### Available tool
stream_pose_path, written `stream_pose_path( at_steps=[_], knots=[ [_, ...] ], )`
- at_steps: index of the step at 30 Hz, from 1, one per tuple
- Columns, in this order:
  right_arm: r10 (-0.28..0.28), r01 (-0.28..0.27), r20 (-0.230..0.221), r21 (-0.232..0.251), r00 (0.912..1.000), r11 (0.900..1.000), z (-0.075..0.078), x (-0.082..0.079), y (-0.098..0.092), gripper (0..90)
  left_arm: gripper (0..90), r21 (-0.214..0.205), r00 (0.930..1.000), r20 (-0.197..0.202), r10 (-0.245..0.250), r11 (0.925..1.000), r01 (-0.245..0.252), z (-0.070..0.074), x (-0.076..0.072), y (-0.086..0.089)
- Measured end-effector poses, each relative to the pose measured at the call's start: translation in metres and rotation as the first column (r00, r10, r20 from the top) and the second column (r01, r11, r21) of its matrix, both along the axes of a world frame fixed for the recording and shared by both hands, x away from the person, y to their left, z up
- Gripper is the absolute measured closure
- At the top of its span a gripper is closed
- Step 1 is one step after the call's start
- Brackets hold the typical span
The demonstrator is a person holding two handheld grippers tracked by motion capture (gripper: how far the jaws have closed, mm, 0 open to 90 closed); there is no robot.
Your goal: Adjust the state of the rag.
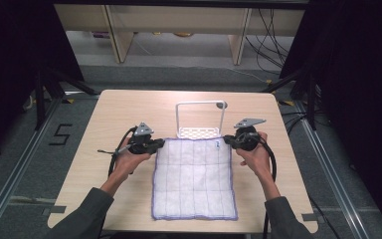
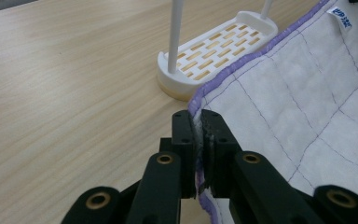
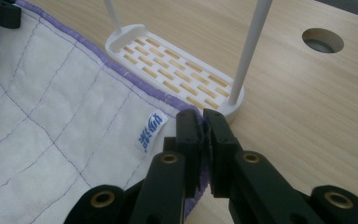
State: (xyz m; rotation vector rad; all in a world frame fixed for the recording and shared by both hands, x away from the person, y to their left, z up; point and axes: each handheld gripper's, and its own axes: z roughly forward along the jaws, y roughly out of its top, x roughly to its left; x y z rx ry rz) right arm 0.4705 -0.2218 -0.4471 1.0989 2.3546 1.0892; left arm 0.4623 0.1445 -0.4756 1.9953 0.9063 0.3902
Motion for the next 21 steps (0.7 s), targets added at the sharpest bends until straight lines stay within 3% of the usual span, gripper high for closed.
stream_pose_path(
  at_steps=[1,2,4,5,7,8,9,12,13,16,21],
  knots=[
    [-0.01,0.011,-0.025,0.009,0.9996,0.9999,0.002,-0.002,0.001,85.7,83.6,-0.002,1.0,0.002,-0.005,1.0,0.005,0.001,0.0,0.001],
    [0.003,-0.003,-0.002,0.001,1.0,1.0,0.002,-0.001,-0.001,85.7,83.6,-0.007,1.0,0.008,-0.005,1.0,0.005,0.003,-0.001,0.001],
    [-0.003,0.003,-0.003,0.009,1.0,1.0,0.005,-0.004,-0.001,85.7,83.7,-0.009,0.9999,0.011,-0.01,0.9999,0.01,0.006,-0.004,0.003],
    [0.002,-0.002,0.002,0.013,1.0,0.9999,0.006,-0.005,-0.001,85.7,83.7,-0.029,0.9999,0.014,-0.006,0.9996,0.007,0.008,-0.006,0.003],
    [0.001,-0.001,-0.004,0.025,1.0,0.9997,0.011,-0.012,-0.001,85.7,83.7,-0.02,0.9993,0.03,-0.022,0.9995,0.023,0.012,-0.012,0.004],
    [0.011,-0.012,0.016,0.022,0.9998,0.9997,0.012,-0.015,-0.001,85.7,83.7,-0.021,0.9989,0.034,-0.032,0.9992,0.033,0.014,-0.016,0.005],
    [0.022,-0.022,0.012,0.016,0.9997,0.9996,0.015,-0.018,-0.003,85.7,83.7,0.002,0.9982,0.041,-0.044,0.999,0.044,0.017,-0.02,0.006],
    [0.044,-0.045,0.031,0.022,0.9985,0.9987,0.019,-0.033,-0.005,85.7,83.9,-0.007,0.9963,0.057,-0.064,0.9979,0.064,0.018,-0.035,0.006],
    [0.044,-0.045,0.02,0.032,0.9988,0.9985,0.021,-0.039,-0.005,85.7,83.9,0.017,0.995,0.055,-0.083,0.9965,0.082,0.019,-0.04,0.009],
    [0.079,-0.08,0.051,0.018,0.9955,0.9966,0.022,-0.054,-0.007,85.7,84.0,0.0,0.9933,0.077,-0.087,0.9962,0.087,0.017,-0.058,0.01],
    [0.113,-0.113,0.035,0.02,0.993,0.9934,0.016,-0.084,-0.008,85.8,84.1,-0.001,0.9886,0.091,-0.12,0.9927,0.121,0.013,-0.087,0.013]
  ],
)
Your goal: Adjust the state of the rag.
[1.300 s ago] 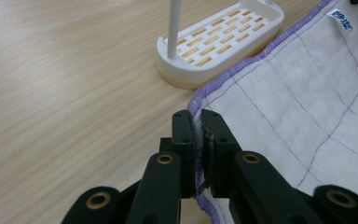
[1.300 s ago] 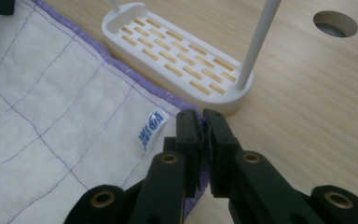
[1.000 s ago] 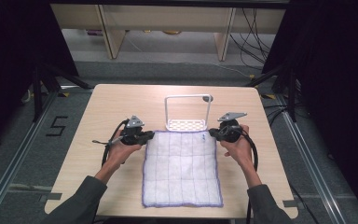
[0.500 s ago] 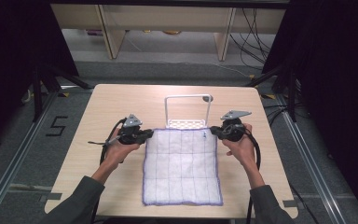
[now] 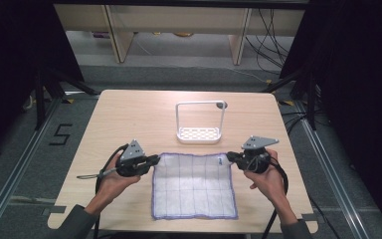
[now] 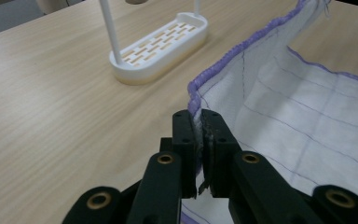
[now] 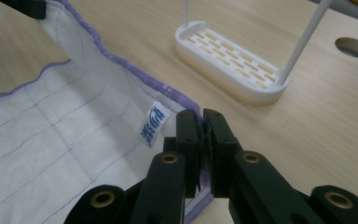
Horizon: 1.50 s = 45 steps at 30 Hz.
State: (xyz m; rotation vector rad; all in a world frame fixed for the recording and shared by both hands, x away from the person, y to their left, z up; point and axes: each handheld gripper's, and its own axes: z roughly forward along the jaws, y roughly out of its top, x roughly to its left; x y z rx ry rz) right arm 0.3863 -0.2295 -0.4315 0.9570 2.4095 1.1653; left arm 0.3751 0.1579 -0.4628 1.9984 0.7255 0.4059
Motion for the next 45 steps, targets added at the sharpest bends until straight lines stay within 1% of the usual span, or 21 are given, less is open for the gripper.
stream_pose_path(
  at_steps=[4,9,14,17,23,24,25,27,28,29,30,31,34,35,36,37,38,40,41,42,45],
  knots=[
    [0.001,-0.001,-0.02,0.011,0.9998,0.9999,-0.005,-0.024,-0.001,85.8,84.1,0.003,0.9997,-0.004,-0.024,0.9997,0.024,-0.01,-0.026,0.003],
    [0.035,-0.035,0.01,0.006,0.9993,0.9994,-0.01,-0.043,-0.004,85.7,84.0,-0.002,0.9989,0.0,-0.046,0.9989,0.046,-0.015,-0.051,0.006],
    [0.045,-0.045,-0.005,-0.001,0.999,0.999,-0.017,-0.064,-0.005,85.7,83.7,0.031,0.9972,0.008,-0.075,0.9967,0.074,-0.022,-0.072,0.004],
    [0.045,-0.045,-0.012,-0.008,0.9989,0.999,-0.021,-0.075,-0.006,85.7,82.8,0.11,0.9902,-0.006,-0.14,0.9841,0.14,-0.03,-0.087,0.002],
    [0.064,-0.066,-0.042,-0.046,0.997,0.9967,-0.03,-0.091,-0.005,85.5,82.8,0.141,0.9842,-0.05,-0.17,0.9744,0.175,-0.045,-0.098,-0.003],
    [0.059,-0.061,-0.034,-0.057,0.9977,0.9965,-0.031,-0.093,-0.006,85.5,82.9,0.188,0.9815,-0.042,-0.187,0.9633,0.191,-0.044,-0.097,-0.002],
    [0.061,-0.063,-0.042,-0.062,0.9973,0.996,-0.032,-0.095,-0.006,85.5,82.8,0.17,0.9816,-0.044,-0.186,0.9669,0.191,-0.044,-0.099,-0.003],
    [0.066,-0.07,-0.056,-0.071,0.9963,0.995,-0.036,-0.098,-0.005,85.2,81.8,0.18,0.9784,-0.053,-0.2,0.9619,0.206,-0.043,-0.099,-0.002],
    [0.067,-0.071,-0.058,-0.076,0.9961,0.9946,-0.038,-0.099,-0.006,85.2,81.3,0.153,0.9812,-0.055,-0.185,0.9695,0.191,-0.044,-0.101,-0.003],
    [0.06,-0.065,-0.067,-0.083,0.996,0.9944,-0.039,-0.1,-0.006,84.9,80.0,0.167,0.9754,-0.055,-0.214,0.9611,0.22,-0.044,-0.101,-0.003],
    [0.06,-0.066,-0.069,-0.092,0.9958,0.9936,-0.041,-0.101,-0.006,84.3,76.8,0.149,0.9761,-0.078,-0.203,0.9658,0.212,-0.047,-0.104,-0.005],
    [0.064,-0.071,-0.076,-0.09,0.995,0.9934,-0.043,-0.102,-0.006,83.3,73.8,0.182,0.9715,-0.08,-0.223,0.9549,0.234,-0.048,-0.104,-0.003],
    [0.042,-0.049,-0.078,-0.087,0.9961,0.995,-0.041,-0.106,-0.007,71.5,70.5,0.191,0.9597,-0.095,-0.265,0.9413,0.278,-0.049,-0.109,-0.003],
    [0.028,-0.033,-0.062,-0.079,0.9977,0.9963,-0.04,-0.106,-0.009,64.2,66.2,0.146,0.9627,-0.112,-0.246,0.9542,0.261,-0.049,-0.112,-0.005],
    [-0.001,-0.001,-0.047,-0.054,0.9989,0.9986,-0.036,-0.106,-0.014,58.8,60.9,0.162,0.9622,-0.112,-0.248,0.9508,0.264,-0.047,-0.113,-0.003],
    [-0.025,0.024,-0.033,-0.035,0.9991,0.9991,-0.032,-0.107,-0.018,57.3,59.8,0.132,0.9643,-0.111,-0.241,0.9582,0.254,-0.046,-0.115,-0.003],
    [-0.045,0.045,-0.022,-0.01,0.9987,0.9989,-0.028,-0.107,-0.023,55.5,58.3,0.135,0.9601,-0.105,-0.259,0.9529,0.272,-0.043,-0.114,0.0],
    [-0.098,0.098,-0.004,0.015,0.9952,0.9951,-0.021,-0.107,-0.032,51.1,52.6,0.092,0.9669,-0.102,-0.234,0.9656,0.243,-0.042,-0.115,0.002],
    [-0.142,0.143,-0.049,0.026,0.9887,0.9894,-0.02,-0.11,-0.032,49.7,48.2,0.085,0.9686,-0.115,-0.22,0.9694,0.231,-0.039,-0.113,0.004],
    [-0.135,0.135,-0.017,0.013,0.9907,0.9908,-0.021,-0.106,-0.034,48.2,46.9,0.071,0.9696,-0.112,-0.218,0.9714,0.226,-0.035,-0.11,0.006],
    [-0.156,0.155,-0.061,-0.017,0.9859,0.9878,-0.029,-0.103,-0.026,45.7,43.7,0.025,0.9821,-0.094,-0.163,0.9858,0.166,-0.026,-0.097,0.006]
  ],
)
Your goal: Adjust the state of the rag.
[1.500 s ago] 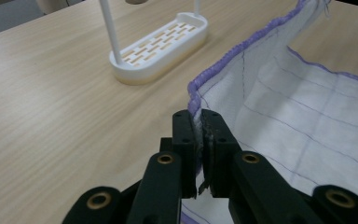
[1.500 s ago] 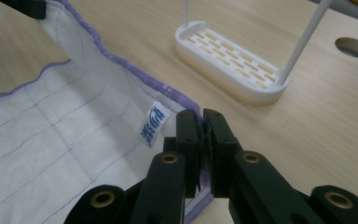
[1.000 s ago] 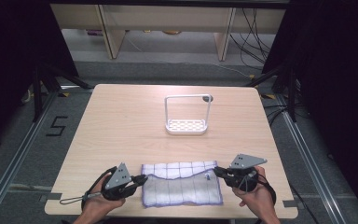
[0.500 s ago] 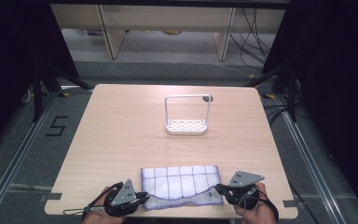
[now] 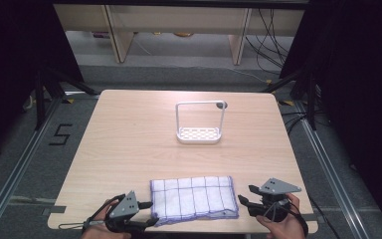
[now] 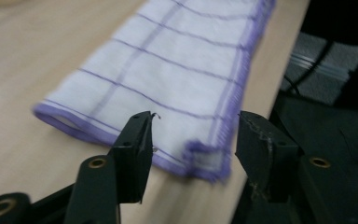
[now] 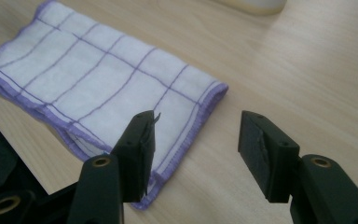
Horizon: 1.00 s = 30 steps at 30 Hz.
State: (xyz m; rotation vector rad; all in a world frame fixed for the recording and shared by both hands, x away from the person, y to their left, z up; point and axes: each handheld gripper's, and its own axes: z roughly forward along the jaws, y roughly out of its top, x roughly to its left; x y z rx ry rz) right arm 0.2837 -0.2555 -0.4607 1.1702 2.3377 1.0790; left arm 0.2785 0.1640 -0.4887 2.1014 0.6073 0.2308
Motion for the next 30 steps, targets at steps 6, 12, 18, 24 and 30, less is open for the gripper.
stream_pose_path(
  at_steps=[6,12,18,24,30],
  knots=[
    [0.021,-0.03,-0.113,-0.075,0.9933,0.9967,-0.014,0.004,0.016,43.7,43.1,-0.01,0.9963,-0.025,0.083,0.9965,-0.083,0.001,0.041,-0.007],
    [0.014,-0.034,-0.156,-0.13,0.9876,0.9909,-0.023,0.002,0.022,41.4,41.3,0.054,0.9942,-0.028,0.103,0.9933,-0.102,-0.009,0.062,-0.014],
    [0.008,-0.041,-0.174,-0.185,0.9847,0.9818,-0.034,-0.001,0.026,40.8,40.0,0.102,0.9904,-0.05,0.129,0.9871,-0.123,-0.02,0.079,-0.012],
    [-0.008,-0.018,-0.159,-0.158,0.9872,0.9872,-0.031,-0.002,0.026,41.2,41.8,0.118,0.9915,-0.049,0.121,0.9864,-0.114,-0.024,0.08,-0.009],
    [-0.002,-0.03,-0.195,-0.157,0.9807,0.9872,-0.032,-0.006,0.029,41.6,46.7,0.12,0.991,-0.071,0.113,0.9873,-0.104,-0.027,0.079,-0.01]
  ],
)
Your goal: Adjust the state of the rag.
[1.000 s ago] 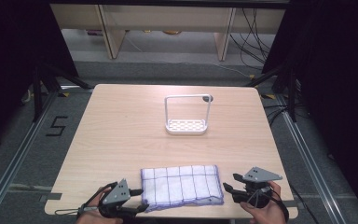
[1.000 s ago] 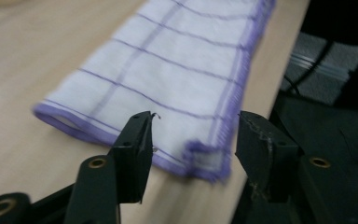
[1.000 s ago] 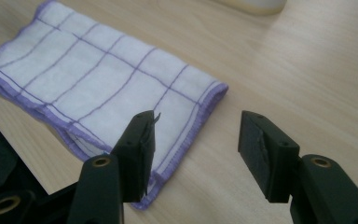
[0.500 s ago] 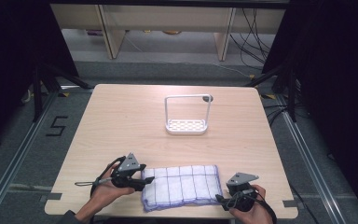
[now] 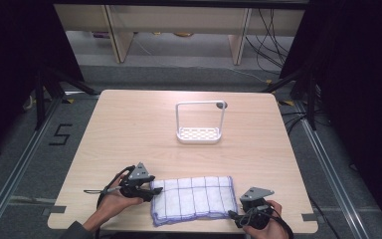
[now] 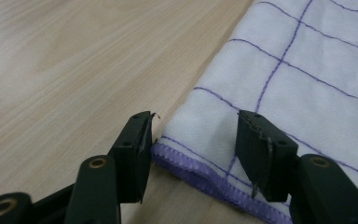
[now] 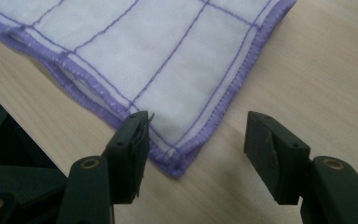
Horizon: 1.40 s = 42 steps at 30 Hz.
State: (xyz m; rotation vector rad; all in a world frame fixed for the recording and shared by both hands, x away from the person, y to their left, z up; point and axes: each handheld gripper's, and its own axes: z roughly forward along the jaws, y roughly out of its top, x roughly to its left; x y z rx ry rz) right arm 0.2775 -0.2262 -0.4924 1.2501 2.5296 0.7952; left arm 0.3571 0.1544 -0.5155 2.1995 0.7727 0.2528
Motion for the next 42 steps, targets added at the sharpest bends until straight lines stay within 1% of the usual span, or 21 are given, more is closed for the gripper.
stream_pose_path(
  at_steps=[2,3,4,8,9,12,13,16,18,19,24,25,27,28,32,33,36,37,40,41,42],
  knots=[
    [0.019,-0.019,0.006,-0.019,0.9998,0.9996,-0.004,0.0,0.001,42.6,49.9,-0.004,1.0,-0.004,-0.005,1.0,0.005,0.0,0.0,0.001],
    [0.011,-0.011,0.019,-0.013,0.9998,0.9999,-0.004,-0.001,0.001,42.9,51.6,-0.018,0.9999,-0.01,0.001,0.9998,-0.001,-0.001,-0.001,0.0],
    [0.001,0.0,0.014,-0.013,0.9999,0.9999,-0.004,-0.001,0.002,43.6,53.8,-0.008,1.0,-0.005,-0.004,1.0,0.004,-0.001,-0.001,0.001],
    [0.001,-0.001,0.012,-0.001,0.9999,1.0,-0.004,-0.005,0.004,56.1,63.5,-0.012,0.9996,-0.016,-0.022,0.9997,0.022,-0.001,-0.005,0.002],
    [0.031,-0.03,0.039,-0.011,0.9988,0.9995,-0.004,-0.004,0.003,58.7,66.4,-0.018,0.9997,-0.012,-0.02,0.9996,0.019,-0.001,-0.006,0.001],
    [0.022,-0.022,0.029,0.006,0.9994,0.9997,-0.004,-0.003,0.004,68.7,72.9,-0.001,0.9989,-0.015,-0.044,0.999,0.044,0.001,-0.01,0.003],
    [0.026,-0.027,0.044,0.02,0.9987,0.9994,-0.006,-0.001,0.004,74.7,73.9,-0.004,0.9992,-0.012,-0.039,0.9992,0.039,0.0,-0.011,0.002],
    [0.063,-0.063,0.038,0.001,0.9973,0.998,-0.004,0.007,0.002,81.8,76.9,0.017,0.9984,0.002,-0.057,0.9982,0.057,0.002,-0.014,0.003],
    [0.088,-0.089,0.05,0.0,0.9948,0.9961,-0.005,0.017,0.001,83.1,78.2,0.033,0.9982,0.004,-0.059,0.9977,0.059,0.003,-0.017,0.002],
    [0.09,-0.09,0.025,0.003,0.9957,0.996,-0.003,0.023,0.0,83.5,78.5,0.038,0.9979,0.005,-0.065,0.9972,0.064,0.003,-0.02,0.002],
    [0.123,-0.123,0.035,0.003,0.9918,0.9924,0.0,0.06,-0.002,84.6,78.7,0.034,0.996,-0.002,-0.09,0.9954,0.09,0.003,-0.035,0.002],
    [0.126,-0.126,0.028,0.012,0.9916,0.9919,-0.001,0.068,-0.001,84.8,78.7,0.029,0.9945,-0.005,-0.105,0.9941,0.105,0.003,-0.038,0.002],
    [0.144,-0.143,0.015,-0.018,0.9895,0.9895,0.001,0.084,0.002,85.0,78.7,0.002,0.9937,-0.013,-0.111,0.9938,0.111,0.002,-0.046,0.0],
    [0.149,-0.149,0.006,-0.023,0.9888,0.9885,0.001,0.091,0.005,85.0,78.6,0.015,0.9926,-0.01,-0.121,0.9926,0.121,0.003,-0.048,0.0],
    [0.169,-0.169,0.01,-0.027,0.9855,0.9853,0.004,0.118,0.015,85.2,78.6,-0.016,0.9913,-0.018,-0.13,0.9914,0.13,0.002,-0.059,-0.007],
    [0.157,-0.156,0.013,-0.031,0.9876,0.9872,0.004,0.124,0.019,85.2,78.6,-0.012,0.9884,-0.009,-0.151,0.9884,0.151,0.003,-0.061,-0.009],
    [0.18,-0.18,0.032,-0.013,0.9832,0.9837,0.005,0.14,0.025,85.4,78.6,-0.024,0.9877,-0.006,-0.156,0.9874,0.156,0.004,-0.067,-0.016],
    [0.179,-0.178,0.033,-0.015,0.9833,0.9838,0.005,0.144,0.028,85.4,78.6,-0.045,0.9878,-0.002,-0.156,0.9868,0.156,0.004,-0.069,-0.019],
    [0.192,-0.192,0.047,-0.017,0.9802,0.9813,0.008,0.154,0.034,85.5,78.7,-0.035,0.9846,0.0,-0.175,0.984,0.174,0.005,-0.072,-0.025],
    [0.178,-0.178,0.037,-0.013,0.9833,0.9839,0.009,0.156,0.037,85.5,78.7,-0.054,0.9846,-0.008,-0.174,0.9833,0.174,0.005,-0.073,-0.028],
    [0.192,-0.191,0.045,-0.012,0.9804,0.9814,0.01,0.159,0.039,85.5,78.7,-0.068,0.9856,-0.016,-0.169,0.9836,0.167,0.004,-0.074,-0.031]
  ],
)
